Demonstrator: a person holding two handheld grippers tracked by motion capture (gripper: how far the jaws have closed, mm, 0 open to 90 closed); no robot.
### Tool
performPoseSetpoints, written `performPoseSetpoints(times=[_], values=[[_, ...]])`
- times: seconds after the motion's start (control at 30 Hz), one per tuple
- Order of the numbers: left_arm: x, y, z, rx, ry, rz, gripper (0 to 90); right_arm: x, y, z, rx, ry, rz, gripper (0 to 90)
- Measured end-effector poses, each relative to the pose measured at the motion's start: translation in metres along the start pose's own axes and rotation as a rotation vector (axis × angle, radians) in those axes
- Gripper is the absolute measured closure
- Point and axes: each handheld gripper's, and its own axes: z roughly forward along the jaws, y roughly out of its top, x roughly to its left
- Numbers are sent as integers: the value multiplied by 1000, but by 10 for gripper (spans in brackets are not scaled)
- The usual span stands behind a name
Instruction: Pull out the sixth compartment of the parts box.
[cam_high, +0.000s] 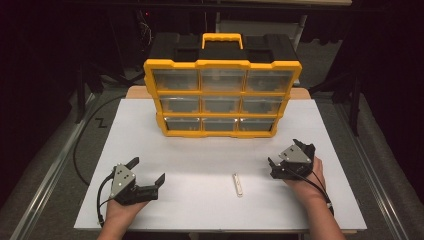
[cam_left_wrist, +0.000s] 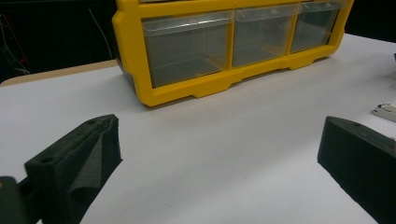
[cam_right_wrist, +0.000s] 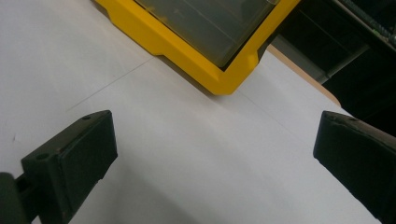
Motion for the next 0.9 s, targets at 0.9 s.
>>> performPoseSetpoints(times=[0.9], values=[[-3, 0, 2, -3, -10, 8, 3, 26, 13, -6, 59, -89, -380, 9]])
